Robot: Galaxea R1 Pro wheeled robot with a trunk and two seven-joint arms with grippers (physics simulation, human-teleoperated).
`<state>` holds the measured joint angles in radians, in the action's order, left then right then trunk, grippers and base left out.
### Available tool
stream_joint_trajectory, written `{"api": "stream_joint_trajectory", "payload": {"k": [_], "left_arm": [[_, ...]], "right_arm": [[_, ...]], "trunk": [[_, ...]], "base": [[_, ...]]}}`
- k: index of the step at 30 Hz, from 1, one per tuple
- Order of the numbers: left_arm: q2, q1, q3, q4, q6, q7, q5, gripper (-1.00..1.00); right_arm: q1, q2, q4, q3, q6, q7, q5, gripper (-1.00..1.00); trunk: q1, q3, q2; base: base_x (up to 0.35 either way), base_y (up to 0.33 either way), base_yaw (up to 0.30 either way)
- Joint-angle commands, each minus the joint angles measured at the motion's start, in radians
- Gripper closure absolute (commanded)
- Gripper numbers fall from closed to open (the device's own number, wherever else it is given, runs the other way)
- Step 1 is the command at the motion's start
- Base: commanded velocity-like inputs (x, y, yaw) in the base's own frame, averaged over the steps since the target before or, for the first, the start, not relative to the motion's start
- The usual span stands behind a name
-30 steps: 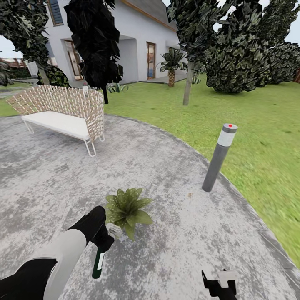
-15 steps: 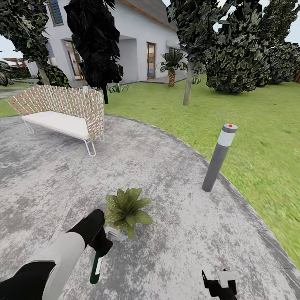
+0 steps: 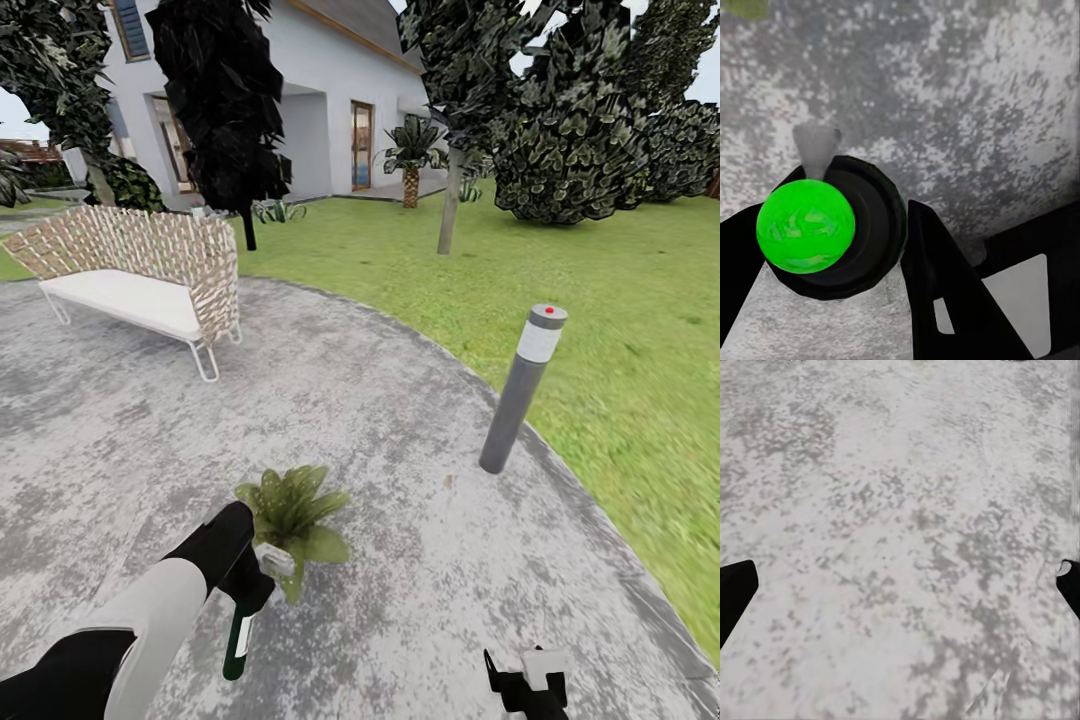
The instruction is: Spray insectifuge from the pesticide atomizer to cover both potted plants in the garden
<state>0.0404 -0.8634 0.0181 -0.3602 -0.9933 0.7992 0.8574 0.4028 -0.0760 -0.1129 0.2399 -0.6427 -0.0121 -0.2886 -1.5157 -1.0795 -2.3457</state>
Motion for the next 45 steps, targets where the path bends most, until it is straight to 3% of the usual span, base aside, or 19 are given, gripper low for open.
{"api": "stream_joint_trajectory", "payload": {"k": [1,16,45], "left_arm": [[0.001,0.000,0.001,-0.002,-0.004,0.009,0.011,1.00],[0.001,-0.002,0.000,-0.003,-0.004,0.011,0.011,1.00],[0.007,-0.008,0.002,-0.002,-0.004,0.018,0.007,1.00]], "right_arm": [[0.001,0.000,0.001,0.009,-0.003,-0.001,-0.009,-1.00],[0.001,0.001,0.001,0.009,-0.003,-0.001,-0.009,-1.00],[0.001,0.001,0.001,0.009,-0.002,0.000,-0.011,-1.00]], "trunk": [[0.000,-0.001,0.000],[0.000,-0.001,0.000],[0.000,-0.001,0.000]], "base": [[0.038,-0.260,0.005],[0.093,-0.233,0.214],[-0.013,-0.092,0.004]]}}
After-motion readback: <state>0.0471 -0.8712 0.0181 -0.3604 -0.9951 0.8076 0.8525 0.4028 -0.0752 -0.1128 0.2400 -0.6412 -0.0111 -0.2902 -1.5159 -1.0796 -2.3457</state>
